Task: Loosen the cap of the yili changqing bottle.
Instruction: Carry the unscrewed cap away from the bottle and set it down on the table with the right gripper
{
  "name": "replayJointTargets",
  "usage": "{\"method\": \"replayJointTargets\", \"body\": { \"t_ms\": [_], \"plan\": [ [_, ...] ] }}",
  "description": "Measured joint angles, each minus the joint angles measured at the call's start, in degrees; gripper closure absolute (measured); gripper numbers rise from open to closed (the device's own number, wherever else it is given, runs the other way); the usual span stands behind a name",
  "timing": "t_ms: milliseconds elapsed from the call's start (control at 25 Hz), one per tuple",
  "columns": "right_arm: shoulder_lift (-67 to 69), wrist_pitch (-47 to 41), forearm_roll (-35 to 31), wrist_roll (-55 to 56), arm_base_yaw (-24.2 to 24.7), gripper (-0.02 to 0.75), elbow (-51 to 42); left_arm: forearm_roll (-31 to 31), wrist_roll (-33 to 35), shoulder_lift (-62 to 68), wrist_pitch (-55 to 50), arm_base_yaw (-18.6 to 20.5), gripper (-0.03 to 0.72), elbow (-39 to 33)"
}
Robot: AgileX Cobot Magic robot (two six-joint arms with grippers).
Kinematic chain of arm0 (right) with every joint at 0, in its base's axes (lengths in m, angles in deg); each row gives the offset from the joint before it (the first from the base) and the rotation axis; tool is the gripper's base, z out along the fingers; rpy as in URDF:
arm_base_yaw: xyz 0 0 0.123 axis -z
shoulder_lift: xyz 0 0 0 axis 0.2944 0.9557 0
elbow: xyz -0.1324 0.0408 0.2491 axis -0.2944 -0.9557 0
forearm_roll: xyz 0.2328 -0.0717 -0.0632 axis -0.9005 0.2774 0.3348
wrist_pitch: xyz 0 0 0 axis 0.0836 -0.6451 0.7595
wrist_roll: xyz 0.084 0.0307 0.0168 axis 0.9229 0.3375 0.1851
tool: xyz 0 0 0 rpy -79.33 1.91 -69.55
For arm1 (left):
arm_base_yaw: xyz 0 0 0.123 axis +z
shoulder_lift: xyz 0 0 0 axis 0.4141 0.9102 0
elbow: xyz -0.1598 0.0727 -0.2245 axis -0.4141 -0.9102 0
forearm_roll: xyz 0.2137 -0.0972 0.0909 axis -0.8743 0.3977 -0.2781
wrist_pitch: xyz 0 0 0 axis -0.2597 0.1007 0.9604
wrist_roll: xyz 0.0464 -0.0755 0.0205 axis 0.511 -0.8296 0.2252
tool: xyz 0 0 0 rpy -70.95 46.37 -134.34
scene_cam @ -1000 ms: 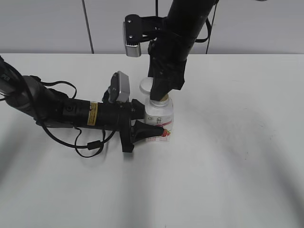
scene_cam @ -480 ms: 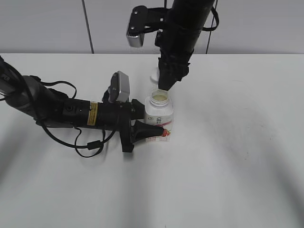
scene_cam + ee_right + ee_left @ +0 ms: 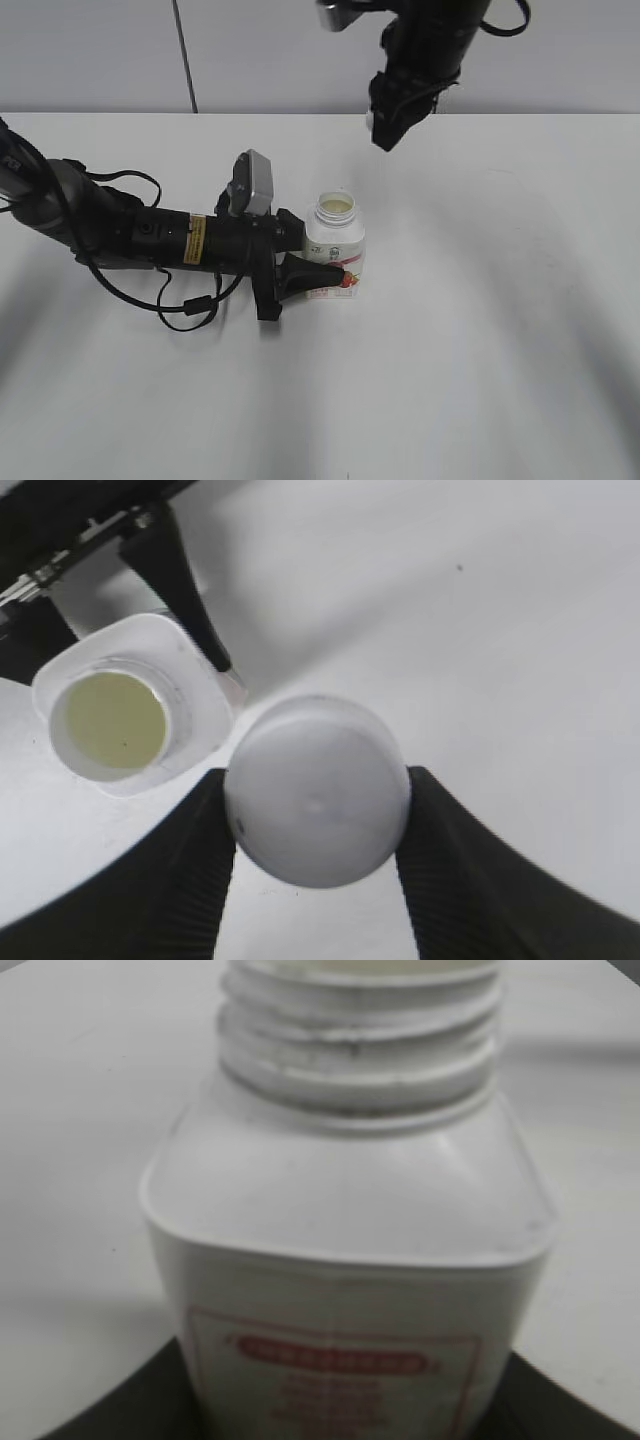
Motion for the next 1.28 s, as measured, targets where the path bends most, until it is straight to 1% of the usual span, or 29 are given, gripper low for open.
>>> {"method": "replayJointTargets", "body": {
  "t_ms": [80, 280, 400, 480, 640, 760, 960, 1120, 1200, 1280],
  "plan": [
    [-0.46, 0.00, -1.43, 2.91, 2.96, 0.344, 0.00, 0.00, -0.01, 0.00, -0.06, 0.00, 0.337, 0.00],
    [-0.72, 0.00, -6.95, 8.60, 12.97, 0.345, -2.42, 0.00, -0.01, 0.00, -0.06, 0.00, 0.337, 0.00],
    [-0.72, 1.01, -10.46, 10.74, 18.24, 0.345, -7.13, -0.05, -0.01, 0.00, -0.01, 0.00, 0.337, 0.00],
    [-0.72, 3.23, -12.10, 12.55, 20.77, 0.345, -11.42, -0.05, -0.01, 0.00, -0.01, 0.00, 0.337, 0.00],
    [-1.61, 8.28, -12.63, 15.31, 24.38, 0.345, -20.11, -0.05, -0.01, 0.00, 0.04, 0.05, 0.337, 0.00],
    [-3.33, 10.67, -12.63, 15.75, 26.38, 0.345, -26.11, -0.05, -0.01, 0.00, 0.04, 0.05, 0.337, 0.00],
    [-7.80, 18.29, -11.69, 18.56, 29.71, 0.346, -36.11, -0.05, -0.01, 0.00, 0.04, 0.05, 0.337, 0.00],
    [-10.09, 21.79, -6.23, 24.31, 31.60, 0.346, -42.52, -0.05, -0.01, 0.00, 0.04, 0.05, 0.337, 0.00],
    [-10.14, 22.94, -2.76, 26.02, 31.81, 0.346, -44.98, -0.05, -0.01, 0.00, 0.04, 0.05, 0.337, 0.00],
    [-10.14, 24.08, -0.75, 27.08, 31.81, 0.346, -46.70, -0.05, -0.01, 0.00, 0.04, 0.05, 0.337, 0.00]
  ]
}}
